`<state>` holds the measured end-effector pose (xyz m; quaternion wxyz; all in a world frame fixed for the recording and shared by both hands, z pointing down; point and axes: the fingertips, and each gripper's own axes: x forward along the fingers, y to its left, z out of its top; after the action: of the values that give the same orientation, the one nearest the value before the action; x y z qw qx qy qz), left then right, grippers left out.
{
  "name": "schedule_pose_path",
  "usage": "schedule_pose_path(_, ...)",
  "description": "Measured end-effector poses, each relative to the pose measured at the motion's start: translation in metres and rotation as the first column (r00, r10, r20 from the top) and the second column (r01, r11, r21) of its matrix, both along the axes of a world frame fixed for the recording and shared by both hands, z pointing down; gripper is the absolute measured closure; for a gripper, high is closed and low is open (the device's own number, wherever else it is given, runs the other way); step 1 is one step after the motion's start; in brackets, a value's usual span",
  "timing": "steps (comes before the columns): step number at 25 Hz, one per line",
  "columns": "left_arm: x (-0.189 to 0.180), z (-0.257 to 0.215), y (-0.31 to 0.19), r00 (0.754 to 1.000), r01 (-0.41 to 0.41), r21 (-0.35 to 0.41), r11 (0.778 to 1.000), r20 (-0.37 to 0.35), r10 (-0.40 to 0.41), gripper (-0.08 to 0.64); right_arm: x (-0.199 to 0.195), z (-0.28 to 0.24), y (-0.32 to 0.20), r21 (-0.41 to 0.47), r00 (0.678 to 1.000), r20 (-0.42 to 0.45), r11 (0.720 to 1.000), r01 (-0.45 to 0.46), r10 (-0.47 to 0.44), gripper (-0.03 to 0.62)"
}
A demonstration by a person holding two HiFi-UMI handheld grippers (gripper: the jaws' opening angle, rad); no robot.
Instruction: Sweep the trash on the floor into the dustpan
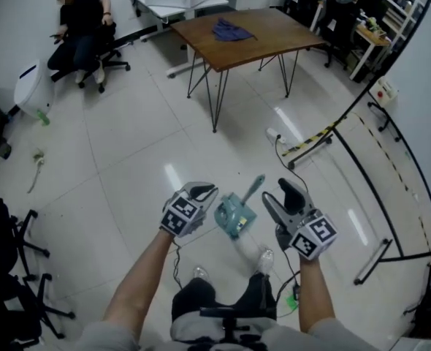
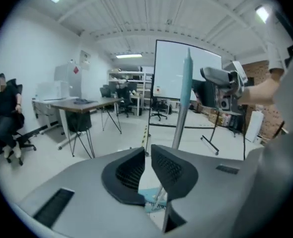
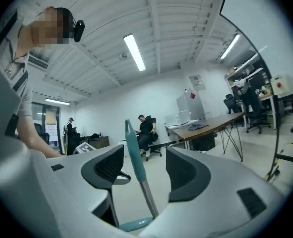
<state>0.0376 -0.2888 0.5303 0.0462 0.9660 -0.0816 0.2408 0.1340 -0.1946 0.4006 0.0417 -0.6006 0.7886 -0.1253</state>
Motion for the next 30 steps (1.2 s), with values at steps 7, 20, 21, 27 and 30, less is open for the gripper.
schedule_pose_path(7, -0.005, -0.122, 0.031, 0.972, 0.151, 0.019, 0.988, -0.185, -0.145, 0.56, 0.011, -0.056, 0.021, 0.055, 0.992, -0.064, 0.992, -0.109, 0.113, 0.55)
schedule_pose_path(20, 0.015, -0.212, 0.071, 0.915, 0.253, 0.024, 0.967, -0.33, -0.232, 0.56, -0.019, -0.117, 0.031, 0.116, 0.993, -0.083, 0.989, 0.097, -0.087, 0.592)
schedule_pose_path(21, 0.016, -0.212, 0.072, 0.915, 0.254, 0.02, 0.967, -0.329, -0.234, 0.56, -0.02, -0.119, 0.031, 0.118, 0.992, -0.083, 0.988, 0.104, -0.094, 0.592)
schedule_pose_path(27, 0.019, -0.213, 0.074, 0.915, 0.256, 0.015, 0.967, -0.325, -0.238, 0.56, -0.026, -0.126, 0.027, 0.124, 0.989, -0.091, 0.984, 0.131, -0.12, 0.592)
schedule_pose_path(30, 0.02, -0.214, 0.072, 0.917, 0.254, 0.016, 0.967, -0.321, -0.235, 0.56, -0.025, -0.128, 0.025, 0.127, 0.989, -0.088, 0.983, 0.13, -0.12, 0.592)
